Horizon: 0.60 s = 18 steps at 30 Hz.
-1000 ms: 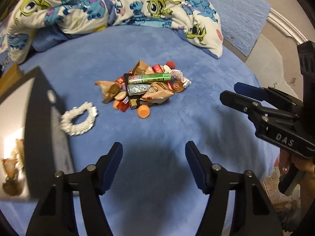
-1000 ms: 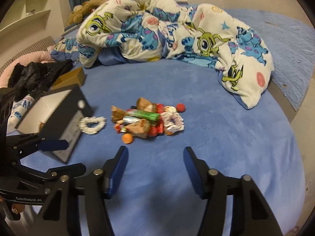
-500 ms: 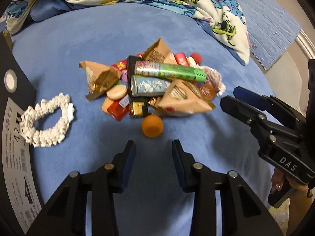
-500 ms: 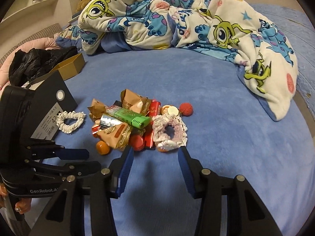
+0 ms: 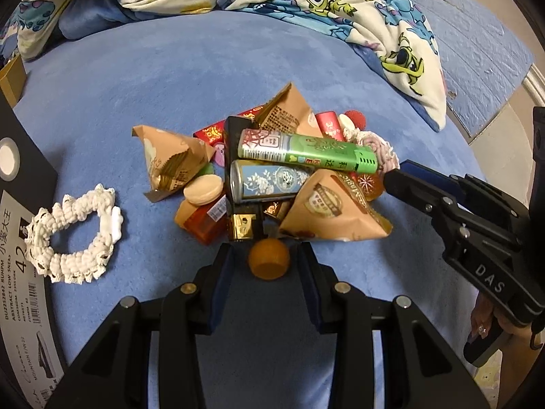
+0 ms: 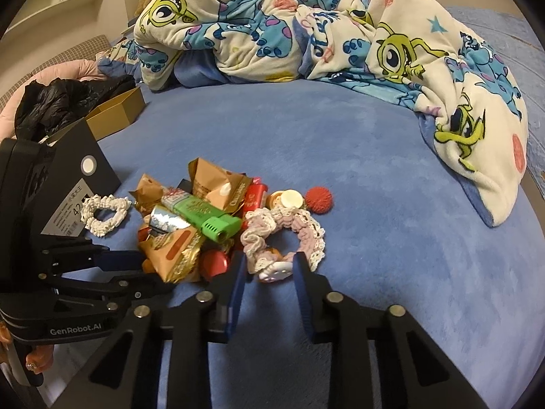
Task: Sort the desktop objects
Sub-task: 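Grasp the orange round candy with the left gripper while the right gripper grasps the pink lace scrunchie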
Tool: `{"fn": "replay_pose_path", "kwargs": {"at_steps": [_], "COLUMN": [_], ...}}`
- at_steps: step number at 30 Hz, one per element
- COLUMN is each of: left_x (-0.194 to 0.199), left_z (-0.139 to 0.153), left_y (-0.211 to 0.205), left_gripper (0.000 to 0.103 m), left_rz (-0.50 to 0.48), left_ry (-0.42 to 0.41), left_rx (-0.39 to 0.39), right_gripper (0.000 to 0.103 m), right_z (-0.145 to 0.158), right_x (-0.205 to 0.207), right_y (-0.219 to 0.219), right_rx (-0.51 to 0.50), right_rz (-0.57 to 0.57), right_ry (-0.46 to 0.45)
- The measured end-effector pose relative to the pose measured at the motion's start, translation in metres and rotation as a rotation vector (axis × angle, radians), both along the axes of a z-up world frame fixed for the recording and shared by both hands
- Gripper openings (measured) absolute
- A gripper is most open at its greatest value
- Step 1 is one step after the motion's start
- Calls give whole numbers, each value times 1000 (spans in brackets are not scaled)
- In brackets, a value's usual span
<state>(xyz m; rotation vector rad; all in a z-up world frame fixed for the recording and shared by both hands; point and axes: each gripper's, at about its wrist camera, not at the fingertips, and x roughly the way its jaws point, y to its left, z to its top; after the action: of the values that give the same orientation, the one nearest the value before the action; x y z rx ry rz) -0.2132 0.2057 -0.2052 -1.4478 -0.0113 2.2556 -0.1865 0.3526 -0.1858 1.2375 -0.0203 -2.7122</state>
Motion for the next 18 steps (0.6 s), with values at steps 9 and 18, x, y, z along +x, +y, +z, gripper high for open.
{"fn": "replay_pose_path", "kwargs": {"at_steps": [9,18], "left_x": [-1,0], "left_z": [-1,1], "left_y": [3,-1], "left_gripper": [24,24], "left_rz": [17,12], "left_ry": [-5,-20], "left_rx": [18,64], "right_gripper": [4,11], "right_z": [3,5], "right_x": [0,0], "right_y": [6,7], "right_rx": [-20,-38], "right_rz": [-14,-30], "right_ry": [7,-7]}}
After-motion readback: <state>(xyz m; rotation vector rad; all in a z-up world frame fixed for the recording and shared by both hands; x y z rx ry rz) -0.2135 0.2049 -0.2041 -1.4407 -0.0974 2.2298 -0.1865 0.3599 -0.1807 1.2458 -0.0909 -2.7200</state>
